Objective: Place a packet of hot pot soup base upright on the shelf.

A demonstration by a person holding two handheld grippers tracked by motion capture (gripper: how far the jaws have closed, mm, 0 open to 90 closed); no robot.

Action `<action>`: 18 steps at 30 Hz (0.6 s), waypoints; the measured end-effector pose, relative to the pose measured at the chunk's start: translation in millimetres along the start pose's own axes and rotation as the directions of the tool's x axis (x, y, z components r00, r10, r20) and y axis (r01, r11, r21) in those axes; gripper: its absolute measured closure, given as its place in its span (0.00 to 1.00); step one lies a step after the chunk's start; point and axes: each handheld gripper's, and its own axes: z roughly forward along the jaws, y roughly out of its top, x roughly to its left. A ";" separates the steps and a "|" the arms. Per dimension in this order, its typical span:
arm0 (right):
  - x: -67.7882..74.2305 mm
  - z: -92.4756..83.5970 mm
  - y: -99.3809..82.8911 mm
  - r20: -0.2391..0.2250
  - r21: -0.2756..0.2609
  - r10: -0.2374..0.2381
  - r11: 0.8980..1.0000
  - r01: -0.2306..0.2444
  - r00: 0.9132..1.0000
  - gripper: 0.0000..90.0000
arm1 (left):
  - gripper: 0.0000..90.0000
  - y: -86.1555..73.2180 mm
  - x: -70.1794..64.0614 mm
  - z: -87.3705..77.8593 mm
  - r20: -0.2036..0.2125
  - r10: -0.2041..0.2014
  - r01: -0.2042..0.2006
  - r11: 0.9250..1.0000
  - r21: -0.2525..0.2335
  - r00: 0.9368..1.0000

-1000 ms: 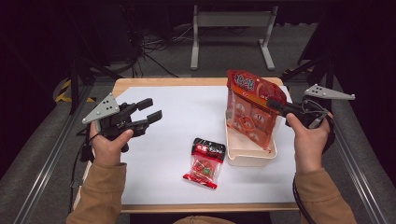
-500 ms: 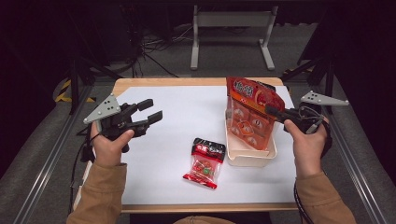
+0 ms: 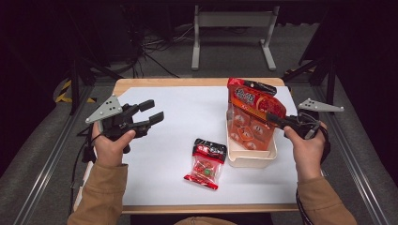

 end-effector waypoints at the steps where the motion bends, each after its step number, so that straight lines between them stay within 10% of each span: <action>1: -1.0 -0.6 -0.9 -0.002 0.000 0.007 1.000 -0.007 1.000 0.99 | 0.47 -0.3 0.2 0.8 -0.001 0.002 -0.002 1.000 0.002 1.000; 18: -5.6 -14.9 9.0 0.056 0.010 -0.058 0.998 0.058 0.997 0.69 | 0.25 -9.1 9.4 10.4 -0.060 -0.024 0.029 0.997 0.076 0.998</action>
